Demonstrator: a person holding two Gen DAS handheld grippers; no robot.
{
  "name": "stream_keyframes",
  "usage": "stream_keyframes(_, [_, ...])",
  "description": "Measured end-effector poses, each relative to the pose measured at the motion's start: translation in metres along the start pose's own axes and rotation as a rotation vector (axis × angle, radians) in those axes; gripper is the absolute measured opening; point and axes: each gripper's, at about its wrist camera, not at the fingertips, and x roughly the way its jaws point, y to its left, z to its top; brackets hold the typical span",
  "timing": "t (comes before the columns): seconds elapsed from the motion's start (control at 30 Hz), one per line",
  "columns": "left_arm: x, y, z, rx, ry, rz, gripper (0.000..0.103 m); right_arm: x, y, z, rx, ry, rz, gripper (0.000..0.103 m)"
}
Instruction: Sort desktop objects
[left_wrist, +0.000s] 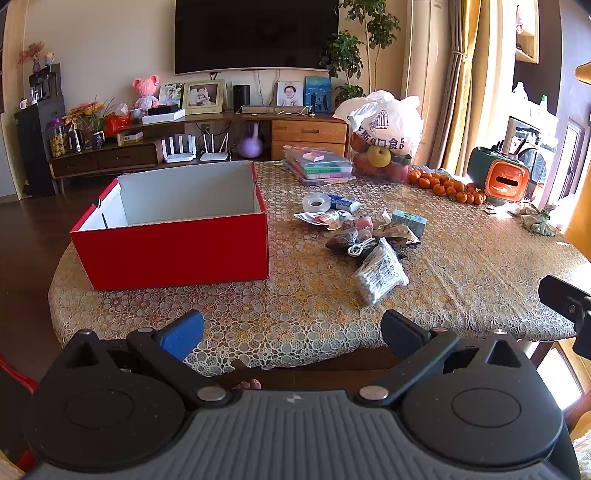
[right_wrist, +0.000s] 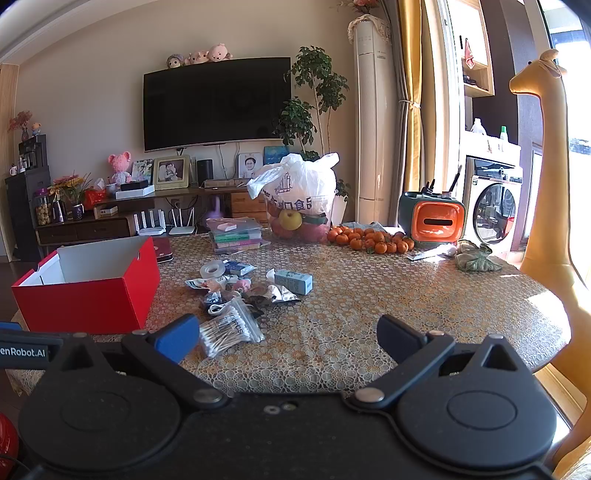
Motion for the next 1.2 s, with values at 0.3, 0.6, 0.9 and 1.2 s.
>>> stream_keyframes(0.3, [0.000,0.000,-0.001,0.000,0.000,-0.004,0.103,0.000,0.000,0.000,0.000,0.000,0.000,0.103])
stream_keyframes(0.6, [0.000,0.000,-0.001,-0.007,0.003,-0.013,0.103,0.001,0.000,-0.001,0.009,0.001,0.014,0.103])
stream_keyframes(0.9, [0.004,0.001,0.001,-0.015,0.017,-0.038,0.103,0.004,-0.001,0.000,0.017,0.005,0.018,0.103])
stream_keyframes(1.2, [0.009,0.000,0.006,0.009,-0.014,-0.054,0.103,0.013,0.003,0.003,-0.015,-0.012,0.056,0.103])
